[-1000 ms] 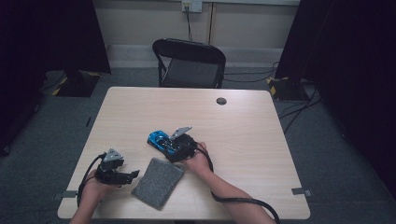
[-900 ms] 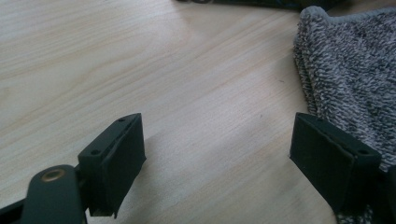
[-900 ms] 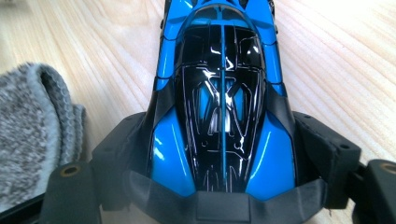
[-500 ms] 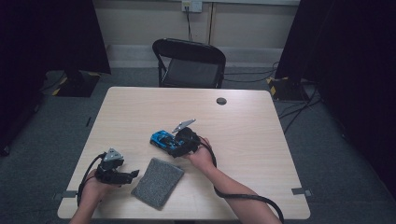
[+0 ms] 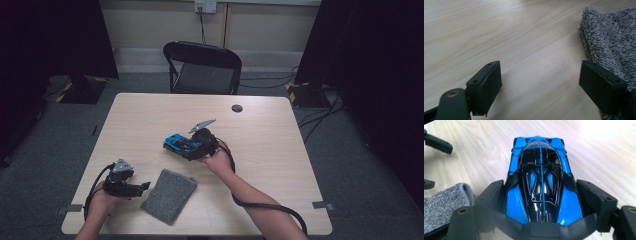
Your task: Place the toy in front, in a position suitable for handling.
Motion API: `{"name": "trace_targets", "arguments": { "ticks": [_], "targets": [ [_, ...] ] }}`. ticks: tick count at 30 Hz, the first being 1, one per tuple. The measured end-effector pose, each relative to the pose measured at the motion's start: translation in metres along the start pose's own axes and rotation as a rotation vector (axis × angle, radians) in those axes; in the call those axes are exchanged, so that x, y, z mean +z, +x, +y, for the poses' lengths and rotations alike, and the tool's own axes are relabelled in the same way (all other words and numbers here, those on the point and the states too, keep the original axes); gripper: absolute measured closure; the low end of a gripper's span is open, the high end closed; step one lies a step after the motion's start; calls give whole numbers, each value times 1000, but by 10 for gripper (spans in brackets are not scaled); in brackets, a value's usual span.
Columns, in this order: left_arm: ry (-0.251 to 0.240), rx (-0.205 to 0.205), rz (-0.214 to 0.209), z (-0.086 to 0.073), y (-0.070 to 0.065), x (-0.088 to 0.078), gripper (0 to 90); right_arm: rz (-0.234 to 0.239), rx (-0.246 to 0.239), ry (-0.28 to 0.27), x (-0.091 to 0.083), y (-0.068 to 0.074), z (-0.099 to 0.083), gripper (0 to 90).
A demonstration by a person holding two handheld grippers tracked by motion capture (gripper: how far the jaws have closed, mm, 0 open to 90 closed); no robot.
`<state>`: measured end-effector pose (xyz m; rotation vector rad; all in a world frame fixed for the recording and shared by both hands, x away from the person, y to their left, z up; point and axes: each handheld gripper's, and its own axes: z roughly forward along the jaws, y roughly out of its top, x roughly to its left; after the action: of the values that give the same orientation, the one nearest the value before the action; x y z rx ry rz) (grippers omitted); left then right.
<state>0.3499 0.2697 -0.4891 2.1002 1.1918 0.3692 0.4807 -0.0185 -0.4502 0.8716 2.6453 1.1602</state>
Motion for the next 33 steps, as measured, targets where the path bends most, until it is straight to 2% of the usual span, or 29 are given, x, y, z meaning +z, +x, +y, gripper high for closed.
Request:
{"name": "trace_targets", "arguments": {
  "ticks": [12, 15, 18, 19, 20, 22, 28, 33],
  "targets": [
    [-4, 7, -5, 1, 0, -2, 179, -48, 44, -30, -20, -29, -1, 249],
    [-4, 5, -3, 1, -1, -1, 179, -65, 41, -30, -26, -35, -2, 249],
    [2, 14, -9, 2, -2, 0, 179, -93, 51, -30, -35, -48, -8, 249],
    [2, 14, -9, 2, -2, 0, 179, -93, 51, -30, -35, -48, -8, 249],
    [1, 13, -8, 2, -3, 1, 179, -103, 70, -34, -38, -56, -14, 249],
    [4, 20, -8, 3, -3, 2, 179, -118, 81, -31, -41, -63, -19, 249],
    [1, 20, -7, 3, -4, 2, 179, -140, 82, -10, -45, -77, -38, 248],
    [2, 17, -7, 4, -5, 3, 179, -136, 92, -21, -47, -84, -51, 248]
  ]
}}
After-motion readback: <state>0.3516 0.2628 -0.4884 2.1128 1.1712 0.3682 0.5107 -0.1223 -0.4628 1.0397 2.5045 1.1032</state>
